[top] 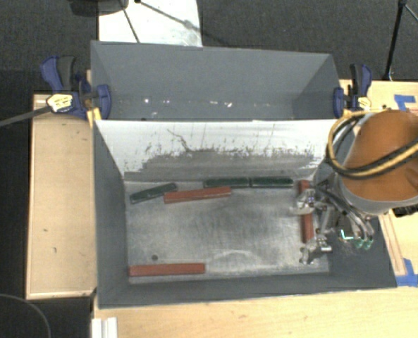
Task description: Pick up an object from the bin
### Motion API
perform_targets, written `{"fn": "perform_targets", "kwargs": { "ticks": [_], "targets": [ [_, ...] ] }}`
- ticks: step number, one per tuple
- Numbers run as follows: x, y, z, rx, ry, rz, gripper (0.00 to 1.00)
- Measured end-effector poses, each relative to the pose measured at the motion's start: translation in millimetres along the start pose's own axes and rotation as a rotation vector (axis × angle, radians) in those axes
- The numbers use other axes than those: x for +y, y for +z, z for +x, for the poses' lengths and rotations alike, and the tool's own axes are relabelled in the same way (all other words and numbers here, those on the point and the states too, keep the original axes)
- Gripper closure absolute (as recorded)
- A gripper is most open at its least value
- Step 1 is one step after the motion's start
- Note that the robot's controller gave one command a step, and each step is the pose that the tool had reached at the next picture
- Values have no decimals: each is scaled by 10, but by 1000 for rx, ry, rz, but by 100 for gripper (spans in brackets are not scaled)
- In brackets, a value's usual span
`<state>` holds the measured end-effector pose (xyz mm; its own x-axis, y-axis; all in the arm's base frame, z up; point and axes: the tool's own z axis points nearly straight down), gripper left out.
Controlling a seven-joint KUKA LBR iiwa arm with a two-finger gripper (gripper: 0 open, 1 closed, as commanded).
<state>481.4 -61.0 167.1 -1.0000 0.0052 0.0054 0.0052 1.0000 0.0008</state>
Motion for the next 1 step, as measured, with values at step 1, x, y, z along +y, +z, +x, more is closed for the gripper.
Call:
{"fn": "perform_targets", "kwargs": {
  "ticks": [1],
  "targets": [
    [1, -34, -19, -8, -3, 1, 0]
  ]
}}
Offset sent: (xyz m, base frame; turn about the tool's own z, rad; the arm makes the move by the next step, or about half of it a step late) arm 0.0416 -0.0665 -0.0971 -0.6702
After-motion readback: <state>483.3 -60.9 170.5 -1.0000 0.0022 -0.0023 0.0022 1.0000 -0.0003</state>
